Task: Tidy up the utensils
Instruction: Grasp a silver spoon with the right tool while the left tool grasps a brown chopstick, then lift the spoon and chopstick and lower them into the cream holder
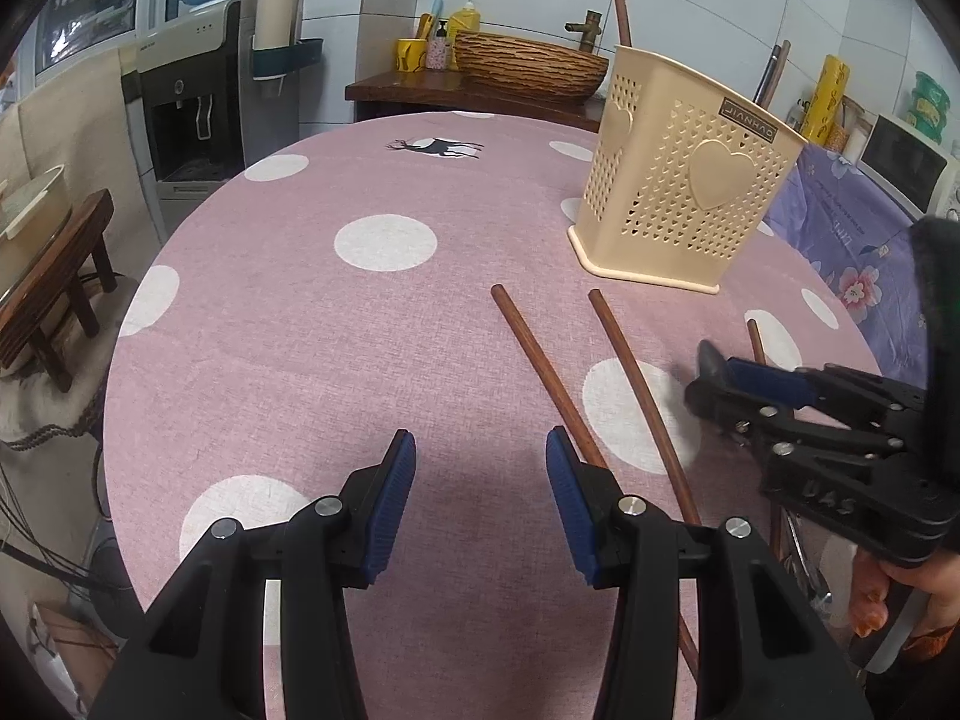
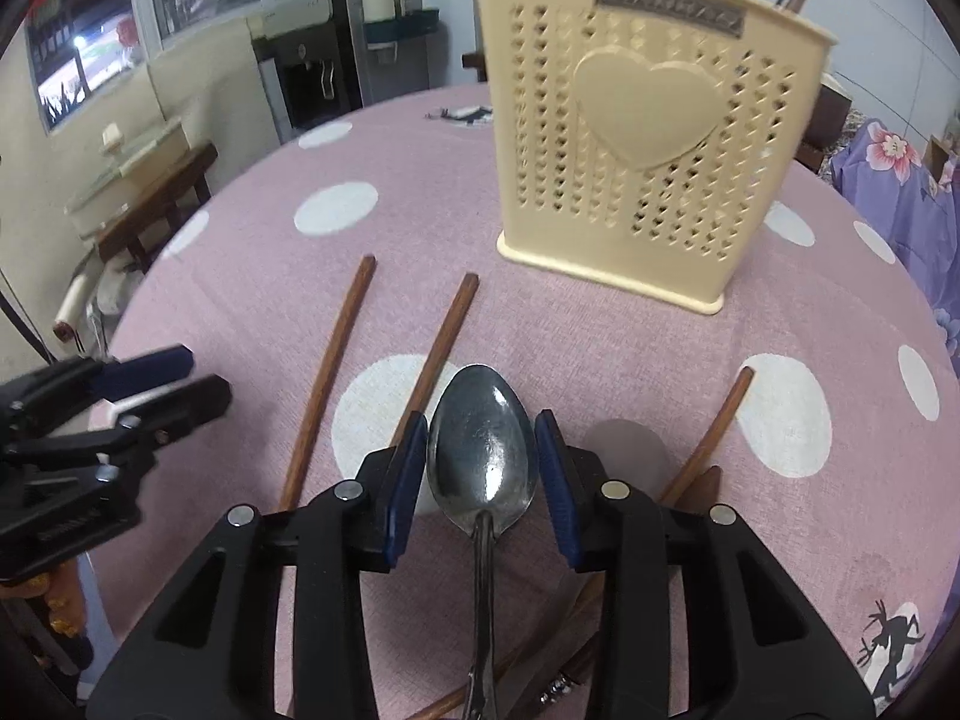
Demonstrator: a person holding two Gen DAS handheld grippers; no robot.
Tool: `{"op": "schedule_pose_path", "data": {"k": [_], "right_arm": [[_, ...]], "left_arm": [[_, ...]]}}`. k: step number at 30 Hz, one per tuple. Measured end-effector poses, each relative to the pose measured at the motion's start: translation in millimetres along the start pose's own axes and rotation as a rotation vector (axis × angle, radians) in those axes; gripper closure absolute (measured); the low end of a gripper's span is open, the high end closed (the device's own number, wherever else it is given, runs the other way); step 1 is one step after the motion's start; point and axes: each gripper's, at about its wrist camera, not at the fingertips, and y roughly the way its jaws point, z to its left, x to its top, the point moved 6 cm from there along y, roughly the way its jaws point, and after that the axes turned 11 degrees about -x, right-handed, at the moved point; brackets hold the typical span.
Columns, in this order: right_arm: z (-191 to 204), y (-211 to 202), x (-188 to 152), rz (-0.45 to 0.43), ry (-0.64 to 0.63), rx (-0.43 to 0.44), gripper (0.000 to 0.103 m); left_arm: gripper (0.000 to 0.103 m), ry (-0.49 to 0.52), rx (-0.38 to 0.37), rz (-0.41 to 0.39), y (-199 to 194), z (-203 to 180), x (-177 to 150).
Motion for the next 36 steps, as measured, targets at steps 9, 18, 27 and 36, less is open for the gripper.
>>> {"op": "schedule_pose_path", "data": {"k": [9, 18, 27, 36], "right_arm": [[-43, -88, 11, -0.172, 0.162, 0.032, 0.065], [-54, -122, 4, -0.249, 0.185, -0.020, 0.066], [-56, -125, -1, -0.257, 0.203, -0.012, 0.066], [-57, -127, -3, -0.260, 0.213, -0.009, 0.066]], "left_arm": [[0.057, 0.003, -0.022, 0.047, 20, -9, 17], [0.067, -0.011, 0.029, 0.111, 60, -15, 39], [0.087, 0.024, 0.132, 0.122, 73, -22, 45], [0.092, 0.042, 0.154, 0.104, 76, -25, 47]]}}
